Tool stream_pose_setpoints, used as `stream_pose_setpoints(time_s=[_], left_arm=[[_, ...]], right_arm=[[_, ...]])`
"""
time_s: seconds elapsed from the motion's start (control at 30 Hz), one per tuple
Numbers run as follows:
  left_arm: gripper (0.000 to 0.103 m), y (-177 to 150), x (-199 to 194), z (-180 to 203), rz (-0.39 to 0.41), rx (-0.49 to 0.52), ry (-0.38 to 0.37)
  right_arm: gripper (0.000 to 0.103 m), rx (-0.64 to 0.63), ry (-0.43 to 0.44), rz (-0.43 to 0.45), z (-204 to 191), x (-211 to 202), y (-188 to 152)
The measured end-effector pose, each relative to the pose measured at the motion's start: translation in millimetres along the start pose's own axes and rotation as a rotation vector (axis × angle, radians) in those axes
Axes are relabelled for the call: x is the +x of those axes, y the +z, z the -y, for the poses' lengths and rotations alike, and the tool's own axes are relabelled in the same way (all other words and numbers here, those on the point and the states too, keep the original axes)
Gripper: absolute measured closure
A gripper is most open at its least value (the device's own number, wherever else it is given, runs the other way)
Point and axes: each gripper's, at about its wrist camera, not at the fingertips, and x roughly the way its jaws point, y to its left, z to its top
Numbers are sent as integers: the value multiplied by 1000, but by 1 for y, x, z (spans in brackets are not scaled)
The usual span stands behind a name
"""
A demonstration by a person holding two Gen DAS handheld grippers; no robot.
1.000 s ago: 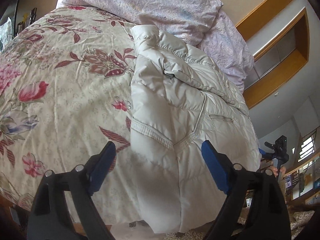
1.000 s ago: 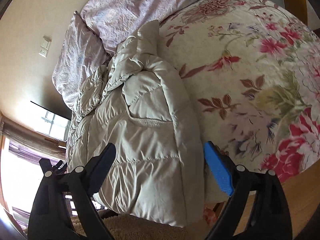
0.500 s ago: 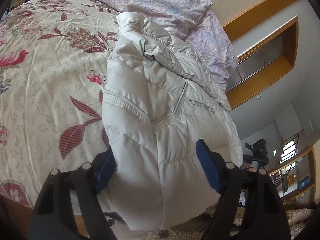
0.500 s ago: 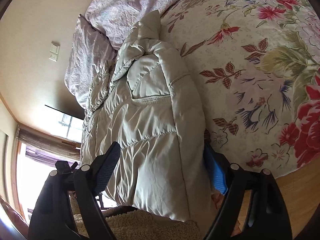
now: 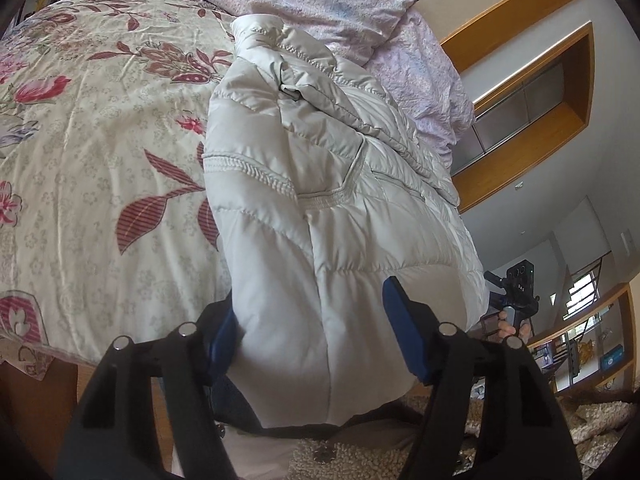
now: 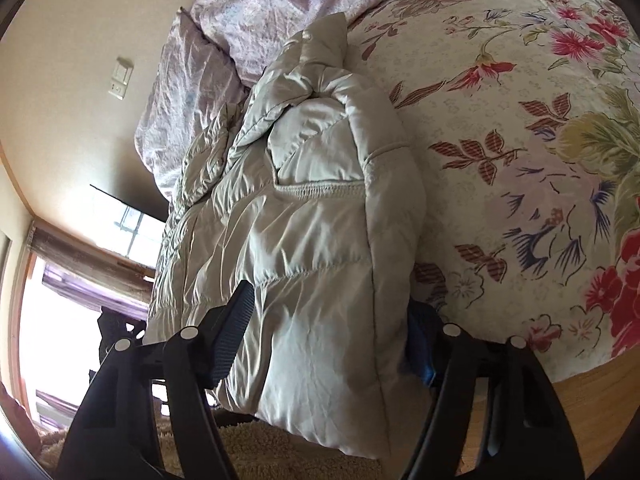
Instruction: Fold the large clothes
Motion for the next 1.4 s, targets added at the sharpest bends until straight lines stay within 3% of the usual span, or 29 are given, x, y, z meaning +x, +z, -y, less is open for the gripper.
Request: stream_pose_setpoints(time_s=[0.13, 0.27, 0.5, 0.67, 0.73, 0.83, 0.9, 1.0, 1.27, 1.4], left_arm=[[38, -6, -1, 5, -13, 14, 7], [50, -8, -3, 5, -35, 38, 39], [51, -18, -8, 2, -30, 15, 7], [69, -21, -2, 4, -47, 1, 8], [73, -21, -3, 2, -43, -15, 3], [84, -21, -6, 2, -22, -25, 7], [87, -18, -11, 6, 9, -19, 21], [89, -11, -21, 15, 61, 6, 33], [90, 15, -41, 22, 183, -17, 25], [90, 35, -51, 33, 248, 7, 31]], right_arm=[[35, -30, 15, -30, -5, 0, -12], [41, -31, 7, -32, -4, -2, -16], [45, -32, 13, -23, -5, -2, -22], [46, -19, 37, -14, -4, 1, -25], [50, -11, 41, -7, -4, 3, -27], [68, -10, 31, 9, -4, 5, -29], [78, -23, 43, 47, -7, 2, -30], [84, -53, 68, 122, -16, -6, -29], [85, -130, 64, 350, -54, -28, -16], [85, -165, 22, 450, -83, -31, 0]])
